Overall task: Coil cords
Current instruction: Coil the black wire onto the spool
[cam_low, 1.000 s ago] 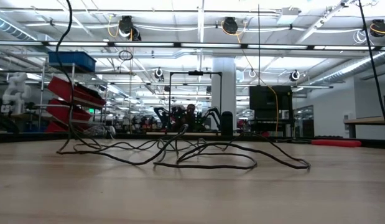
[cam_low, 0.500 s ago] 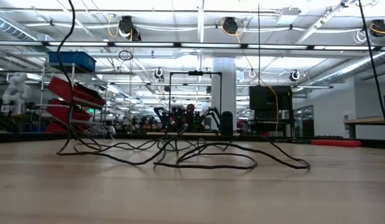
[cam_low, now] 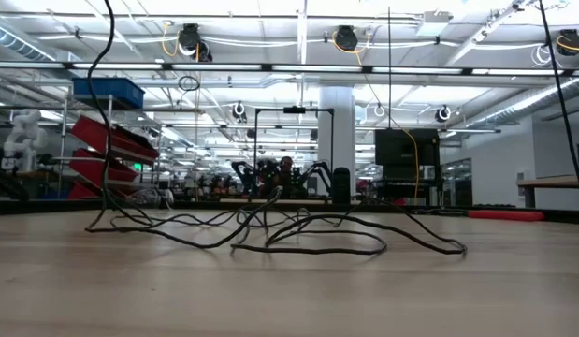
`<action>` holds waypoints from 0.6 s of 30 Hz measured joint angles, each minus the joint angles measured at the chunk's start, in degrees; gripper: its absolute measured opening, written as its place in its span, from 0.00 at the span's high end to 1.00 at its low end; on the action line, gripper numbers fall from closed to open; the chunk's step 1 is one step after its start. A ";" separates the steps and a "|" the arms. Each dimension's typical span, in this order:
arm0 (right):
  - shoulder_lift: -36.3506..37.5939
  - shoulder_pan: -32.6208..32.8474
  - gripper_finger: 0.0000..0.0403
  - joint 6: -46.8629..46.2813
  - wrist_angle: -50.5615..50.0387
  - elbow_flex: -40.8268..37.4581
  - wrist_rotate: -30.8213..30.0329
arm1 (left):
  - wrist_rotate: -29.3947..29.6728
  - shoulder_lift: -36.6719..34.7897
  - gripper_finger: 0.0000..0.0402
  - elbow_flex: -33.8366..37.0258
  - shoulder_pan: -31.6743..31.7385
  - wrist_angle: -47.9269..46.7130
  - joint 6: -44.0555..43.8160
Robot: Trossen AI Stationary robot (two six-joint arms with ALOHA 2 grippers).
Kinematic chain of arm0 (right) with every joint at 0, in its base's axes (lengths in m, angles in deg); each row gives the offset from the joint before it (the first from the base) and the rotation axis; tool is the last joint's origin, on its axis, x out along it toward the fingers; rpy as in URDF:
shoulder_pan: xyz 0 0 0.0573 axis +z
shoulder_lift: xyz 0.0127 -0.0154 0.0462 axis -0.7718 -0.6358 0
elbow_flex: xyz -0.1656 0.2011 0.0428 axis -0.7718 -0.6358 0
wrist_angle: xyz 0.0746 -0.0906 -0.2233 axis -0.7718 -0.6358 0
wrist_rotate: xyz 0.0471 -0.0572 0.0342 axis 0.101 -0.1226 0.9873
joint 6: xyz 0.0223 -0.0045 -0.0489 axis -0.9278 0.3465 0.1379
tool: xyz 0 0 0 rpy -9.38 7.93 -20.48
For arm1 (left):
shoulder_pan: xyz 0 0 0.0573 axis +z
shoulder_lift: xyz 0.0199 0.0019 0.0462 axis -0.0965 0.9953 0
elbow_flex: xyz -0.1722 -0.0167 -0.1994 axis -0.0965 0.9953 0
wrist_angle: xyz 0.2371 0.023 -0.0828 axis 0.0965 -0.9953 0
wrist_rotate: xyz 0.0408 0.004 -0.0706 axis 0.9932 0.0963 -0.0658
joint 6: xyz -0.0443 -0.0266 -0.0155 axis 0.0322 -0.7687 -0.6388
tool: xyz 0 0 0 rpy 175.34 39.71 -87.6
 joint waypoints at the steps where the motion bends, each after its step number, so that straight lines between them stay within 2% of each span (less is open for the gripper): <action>1: 0.00 -0.06 0.80 0.00 -0.07 0.00 0.00 | 0.08 0.00 0.99 0.00 -0.01 0.02 -0.01; 8: 0.00 -0.70 0.98 -0.02 -0.02 0.00 1.30 | 0.04 0.01 0.97 0.00 -0.02 -0.01 0.00; 18: 0.11 -0.73 1.00 -0.44 -0.34 0.00 1.60 | 0.10 0.02 0.97 0.00 0.02 -0.06 0.23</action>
